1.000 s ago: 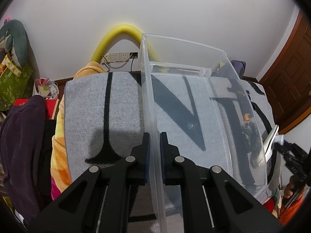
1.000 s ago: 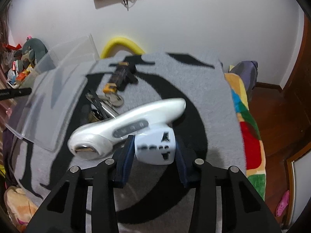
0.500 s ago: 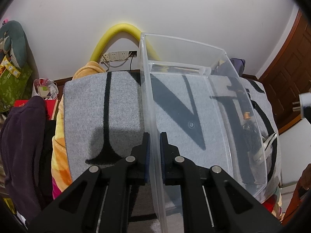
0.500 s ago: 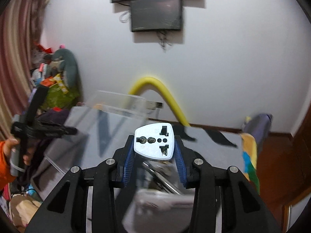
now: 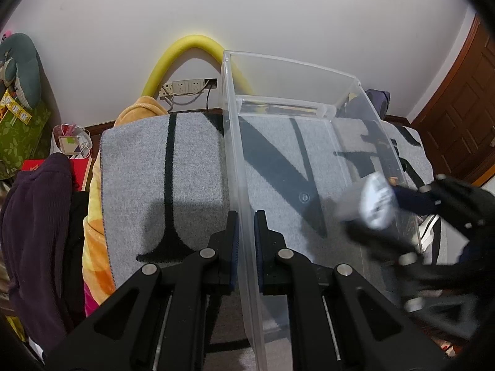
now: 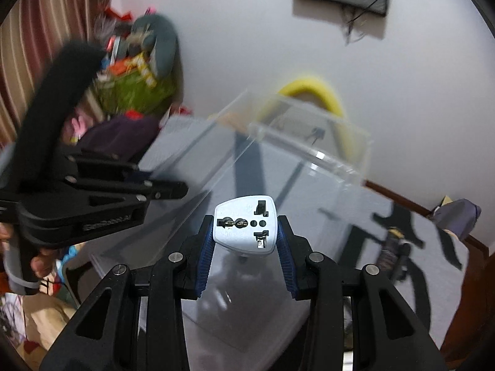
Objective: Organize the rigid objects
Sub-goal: 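Lift the white adapter with the right gripper and carry it over the box, then lower the adapter into the box and open the right gripper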
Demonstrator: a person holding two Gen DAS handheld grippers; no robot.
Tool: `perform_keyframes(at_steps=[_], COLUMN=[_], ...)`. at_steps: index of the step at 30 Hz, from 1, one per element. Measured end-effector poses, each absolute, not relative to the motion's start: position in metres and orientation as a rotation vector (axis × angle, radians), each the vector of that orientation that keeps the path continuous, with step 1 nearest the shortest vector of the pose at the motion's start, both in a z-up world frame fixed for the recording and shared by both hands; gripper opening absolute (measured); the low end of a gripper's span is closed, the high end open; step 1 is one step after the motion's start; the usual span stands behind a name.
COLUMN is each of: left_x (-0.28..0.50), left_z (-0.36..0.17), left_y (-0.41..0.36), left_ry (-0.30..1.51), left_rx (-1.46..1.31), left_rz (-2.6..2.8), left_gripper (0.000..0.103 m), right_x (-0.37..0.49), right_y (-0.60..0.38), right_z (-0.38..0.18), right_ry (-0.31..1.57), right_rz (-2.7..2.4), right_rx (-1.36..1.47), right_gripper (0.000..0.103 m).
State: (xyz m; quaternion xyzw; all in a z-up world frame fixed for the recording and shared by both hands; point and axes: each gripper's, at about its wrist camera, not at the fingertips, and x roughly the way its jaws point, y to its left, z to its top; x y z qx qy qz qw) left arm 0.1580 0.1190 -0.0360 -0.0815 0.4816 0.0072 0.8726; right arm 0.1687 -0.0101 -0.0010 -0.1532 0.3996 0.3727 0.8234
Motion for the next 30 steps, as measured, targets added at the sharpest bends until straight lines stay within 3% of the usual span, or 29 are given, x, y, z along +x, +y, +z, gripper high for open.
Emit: perform_keyframes(at_steps=[12, 24, 28, 30], left_x=[0.16, 0.164, 0.164, 0.164], left_z=[-0.037, -0.036, -0.036, -0.036], left_y=[0.12, 0.121, 0.12, 0.12], left_ry=[1.015, 1.025, 1.024, 1.025], left_rx=[-0.172, -0.172, -0.17, -0.165], left_rz=[0.012, 0.012, 0.012, 0.013], left_gripper=[0.009, 0.009, 0.009, 0.009], right_x=[0.158, 0.161, 0.166, 0.169], right_y=[0.02, 0.003, -0.023, -0.038], right_z=[-0.037, -0.016, 0.004, 0.014], right_ry=[0.95, 0.931, 0.882, 0.856], right_rz=[0.849, 0.842, 0.807, 0.782], right_rx=[-0.405, -0.368, -0.336, -0.318], right_gripper=[0.035, 0.037, 0.052, 0.054])
